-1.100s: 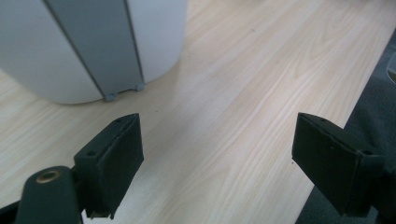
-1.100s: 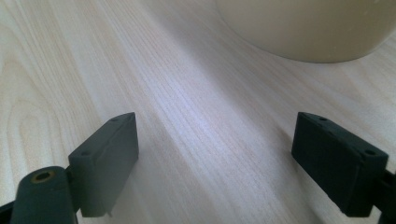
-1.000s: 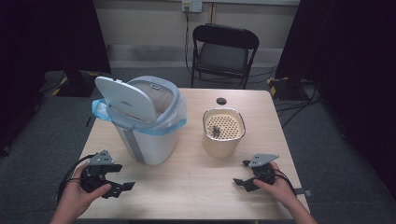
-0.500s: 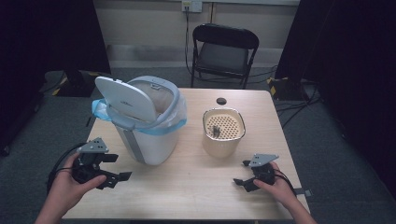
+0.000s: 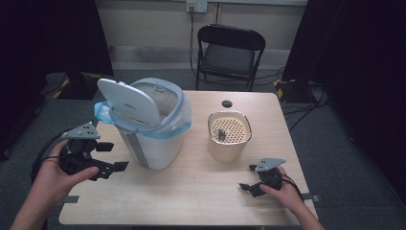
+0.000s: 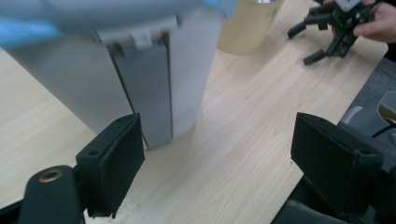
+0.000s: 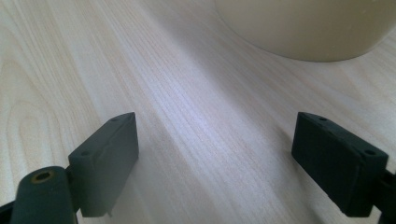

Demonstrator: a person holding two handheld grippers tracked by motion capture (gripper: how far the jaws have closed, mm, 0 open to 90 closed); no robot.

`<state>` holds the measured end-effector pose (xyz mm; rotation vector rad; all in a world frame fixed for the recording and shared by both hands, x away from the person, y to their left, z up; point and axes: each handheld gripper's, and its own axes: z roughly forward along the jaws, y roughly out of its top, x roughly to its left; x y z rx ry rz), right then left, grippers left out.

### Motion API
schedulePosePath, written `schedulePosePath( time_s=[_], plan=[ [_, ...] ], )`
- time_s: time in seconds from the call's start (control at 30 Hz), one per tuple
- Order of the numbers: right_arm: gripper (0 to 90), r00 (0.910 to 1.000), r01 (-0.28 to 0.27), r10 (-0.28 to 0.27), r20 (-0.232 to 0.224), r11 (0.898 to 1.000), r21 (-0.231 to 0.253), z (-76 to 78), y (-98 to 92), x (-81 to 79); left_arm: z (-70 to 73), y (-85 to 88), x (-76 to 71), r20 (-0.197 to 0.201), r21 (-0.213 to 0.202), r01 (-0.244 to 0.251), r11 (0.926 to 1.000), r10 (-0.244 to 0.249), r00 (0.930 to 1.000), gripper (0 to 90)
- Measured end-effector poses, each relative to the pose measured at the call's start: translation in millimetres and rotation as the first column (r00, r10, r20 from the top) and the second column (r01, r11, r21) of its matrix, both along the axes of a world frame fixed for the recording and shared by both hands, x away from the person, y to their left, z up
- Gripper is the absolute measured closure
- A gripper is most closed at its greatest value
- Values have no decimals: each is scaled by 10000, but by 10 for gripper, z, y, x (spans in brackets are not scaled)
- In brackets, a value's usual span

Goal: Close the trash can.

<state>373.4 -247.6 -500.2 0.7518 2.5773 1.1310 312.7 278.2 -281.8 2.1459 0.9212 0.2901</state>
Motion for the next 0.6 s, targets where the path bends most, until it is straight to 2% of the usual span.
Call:
schedulePosePath(
  time_s=[0.1,0.13,0.17,0.2,0.33,0.43,0.57,0.6],
  plan=[
    [140,10000,10,-10,5,10000,-1,-1,0,-1,76,15,14,107,-97,-105,9999,106,9999,169],
    [140,10000,14,-14,-1,10000,-1,0,0,-2,150,20,25,212,-69,-216,9997,217,9995,169],
    [140,10000,14,-14,-1,10000,-1,0,0,-2,150,20,25,212,-69,-216,9997,217,9995,169],
    [141,10000,13,-13,-1,10000,1,-1,0,-1,215,21,35,248,-207,-241,9995,246,9994,169],
    [140,10000,12,-12,0,10000,2,-1,0,-1,291,16,59,317,-369,-348,9987,360,9989,182],
    [141,10000,10,-10,3,10000,-1,-1,0,-1,369,9,86,405,-326,-388,9987,402,9984,262],
    [140,10000,-6,6,-13,10000,1,-1,0,0,481,-3,128,651,-436,-458,9980,486,9967,280],
    [141,10000,-1,1,-13,10000,-1,0,0,-1,517,-11,155,681,-581,-584,9966,623,9957,316]
  ],
)
